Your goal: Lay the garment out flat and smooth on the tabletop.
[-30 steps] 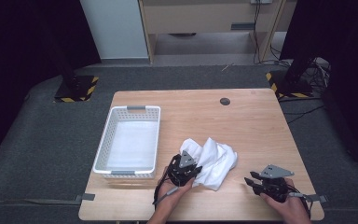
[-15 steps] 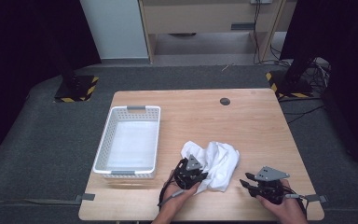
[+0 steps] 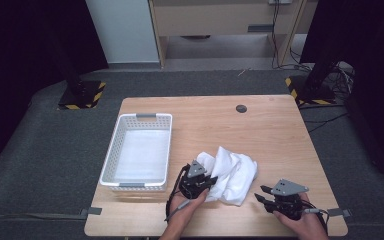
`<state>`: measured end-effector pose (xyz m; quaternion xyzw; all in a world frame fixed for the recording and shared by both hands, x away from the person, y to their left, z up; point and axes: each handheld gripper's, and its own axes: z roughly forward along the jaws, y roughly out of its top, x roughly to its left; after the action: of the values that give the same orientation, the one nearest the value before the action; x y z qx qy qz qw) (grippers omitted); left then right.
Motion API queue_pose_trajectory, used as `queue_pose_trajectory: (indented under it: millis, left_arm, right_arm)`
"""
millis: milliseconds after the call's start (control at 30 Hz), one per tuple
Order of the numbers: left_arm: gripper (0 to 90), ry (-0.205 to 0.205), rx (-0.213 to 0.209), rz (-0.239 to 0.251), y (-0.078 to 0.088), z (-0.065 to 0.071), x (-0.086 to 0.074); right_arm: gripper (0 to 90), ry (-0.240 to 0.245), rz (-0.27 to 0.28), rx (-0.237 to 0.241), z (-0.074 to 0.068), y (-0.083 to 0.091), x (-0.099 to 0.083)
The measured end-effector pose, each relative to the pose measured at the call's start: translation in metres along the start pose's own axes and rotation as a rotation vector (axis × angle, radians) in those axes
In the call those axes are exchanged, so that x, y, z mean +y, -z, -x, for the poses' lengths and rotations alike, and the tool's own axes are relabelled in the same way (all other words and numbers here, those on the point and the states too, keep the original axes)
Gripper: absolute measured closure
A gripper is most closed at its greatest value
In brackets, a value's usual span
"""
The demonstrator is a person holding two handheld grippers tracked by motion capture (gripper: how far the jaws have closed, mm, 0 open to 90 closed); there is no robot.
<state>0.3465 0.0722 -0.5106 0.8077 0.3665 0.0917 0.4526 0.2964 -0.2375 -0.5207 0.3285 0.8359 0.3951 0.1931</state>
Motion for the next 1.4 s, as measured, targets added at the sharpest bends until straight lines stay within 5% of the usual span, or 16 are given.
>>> queue_pose_trajectory:
  millis: [167,233,400,500,700,867,967,1067,1200,1400]
  left_arm:
    - [83.6,0.121,-0.003,-0.062,-0.012,-0.019,-0.017]
    - [83.5,0.128,-0.008,-0.066,-0.014,-0.019,-0.019]
    - [83.3,0.057,-0.016,-0.087,-0.019,-0.008,-0.017]
    - [80.6,-0.027,0.004,-0.098,-0.019,0.0,-0.012]
    - [50.4,-0.182,0.093,-0.073,0.001,0.011,0.004]
    - [36.3,-0.254,0.09,-0.082,0.023,0.024,0.007]
    - [37.8,-0.33,0.099,-0.105,0.026,0.039,-0.001]
    - [42.3,-0.392,0.061,-0.136,0.02,0.051,-0.003]
    - [45.8,-0.399,0.049,-0.188,0.009,0.052,-0.007]
    - [65.9,-0.373,0.061,-0.225,0.002,0.046,-0.014]
  right_arm:
    - [60.6,0.011,-0.001,0.009,-0.003,-0.003,0.002]
    - [58.7,0.016,0.001,0.015,-0.004,-0.003,0.002]
    - [51.9,0.044,0.016,0.031,-0.01,-0.004,0.006]
    - [48.5,0.054,0.022,0.037,-0.013,-0.004,0.008]
    - [40.2,0.088,0.033,0.05,-0.023,-0.007,0.013]
    - [35.0,0.113,0.021,0.061,-0.032,-0.015,0.015]
    - [33.8,0.125,0.014,0.064,-0.037,-0.021,0.018]
    - [33.6,0.136,0.004,0.065,-0.042,-0.028,0.019]
    - [39.8,0.165,-0.016,0.052,-0.047,-0.033,0.019]
    - [67.4,0.167,-0.035,0.039,-0.043,-0.031,0.016]
